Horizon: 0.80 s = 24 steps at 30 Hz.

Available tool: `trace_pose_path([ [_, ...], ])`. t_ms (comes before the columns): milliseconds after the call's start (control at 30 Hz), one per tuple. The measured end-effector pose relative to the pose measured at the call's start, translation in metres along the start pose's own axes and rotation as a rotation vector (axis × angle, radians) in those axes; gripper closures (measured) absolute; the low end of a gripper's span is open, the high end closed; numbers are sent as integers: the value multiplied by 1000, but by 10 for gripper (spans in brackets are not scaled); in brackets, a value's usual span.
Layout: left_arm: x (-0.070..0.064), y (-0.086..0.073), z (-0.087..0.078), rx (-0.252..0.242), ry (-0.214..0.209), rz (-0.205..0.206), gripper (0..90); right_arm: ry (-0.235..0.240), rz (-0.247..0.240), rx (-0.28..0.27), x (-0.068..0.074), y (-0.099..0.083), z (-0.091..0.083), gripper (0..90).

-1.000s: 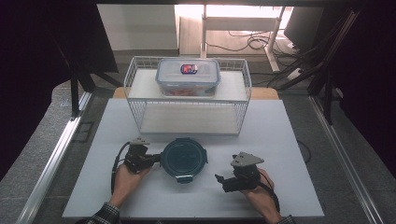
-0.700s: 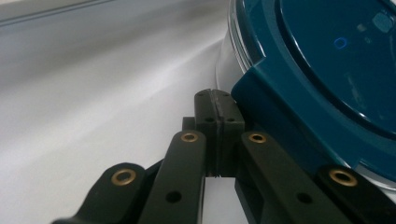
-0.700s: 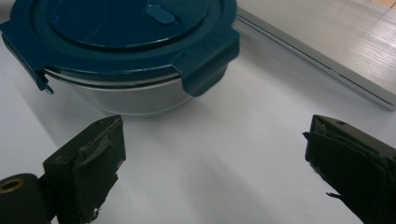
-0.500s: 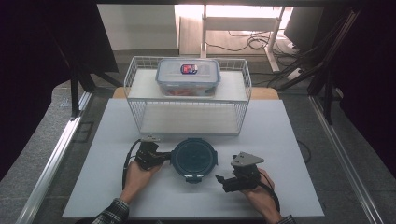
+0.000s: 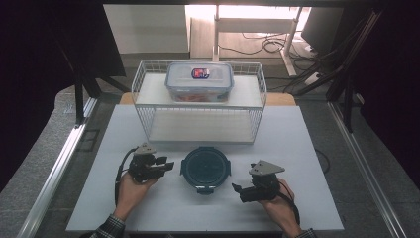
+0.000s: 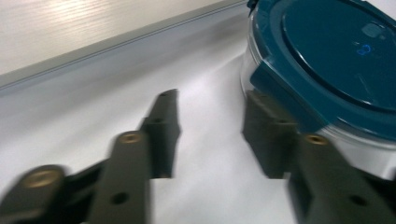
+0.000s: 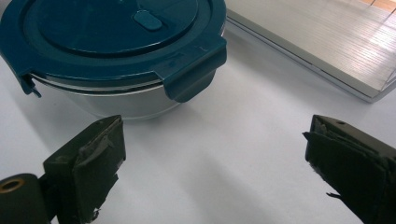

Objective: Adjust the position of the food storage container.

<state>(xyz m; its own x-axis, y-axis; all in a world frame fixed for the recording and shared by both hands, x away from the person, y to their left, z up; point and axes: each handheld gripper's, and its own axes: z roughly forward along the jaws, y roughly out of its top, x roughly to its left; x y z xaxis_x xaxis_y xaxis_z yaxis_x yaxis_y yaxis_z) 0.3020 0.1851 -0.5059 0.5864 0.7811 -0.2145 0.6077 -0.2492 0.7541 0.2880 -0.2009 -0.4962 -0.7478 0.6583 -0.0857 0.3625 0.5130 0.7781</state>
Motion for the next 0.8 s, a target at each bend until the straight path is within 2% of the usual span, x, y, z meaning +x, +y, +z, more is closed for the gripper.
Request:
trace_pose_path([
  [33, -1, -2, -2, -3, 0, 5, 520, 0, 0, 0, 0, 0, 0, 50],
  [233, -11, -12, -9, -16, 16, 75, 311, -5, 6, -4, -1, -1, -2, 50],
  [400, -15, -22, -9, 4, 27, 102, 244, -5, 10, -6, -3, -1, -5, 49],
  [500, -17, -27, -13, 1, 20, 101, 206, -4, 16, -10, -3, -2, -6, 49],
  [600, -16, -33, -18, -18, -1, 74, 164, 0, 20, -9, -3, -3, -6, 49],
  [667, -16, -37, -21, -19, 2, 65, 126, 3, 23, -10, -4, -3, -6, 49],
  [800, -14, -44, -21, -6, 17, 76, 81, 10, 28, -5, -4, -5, -7, 48],
])
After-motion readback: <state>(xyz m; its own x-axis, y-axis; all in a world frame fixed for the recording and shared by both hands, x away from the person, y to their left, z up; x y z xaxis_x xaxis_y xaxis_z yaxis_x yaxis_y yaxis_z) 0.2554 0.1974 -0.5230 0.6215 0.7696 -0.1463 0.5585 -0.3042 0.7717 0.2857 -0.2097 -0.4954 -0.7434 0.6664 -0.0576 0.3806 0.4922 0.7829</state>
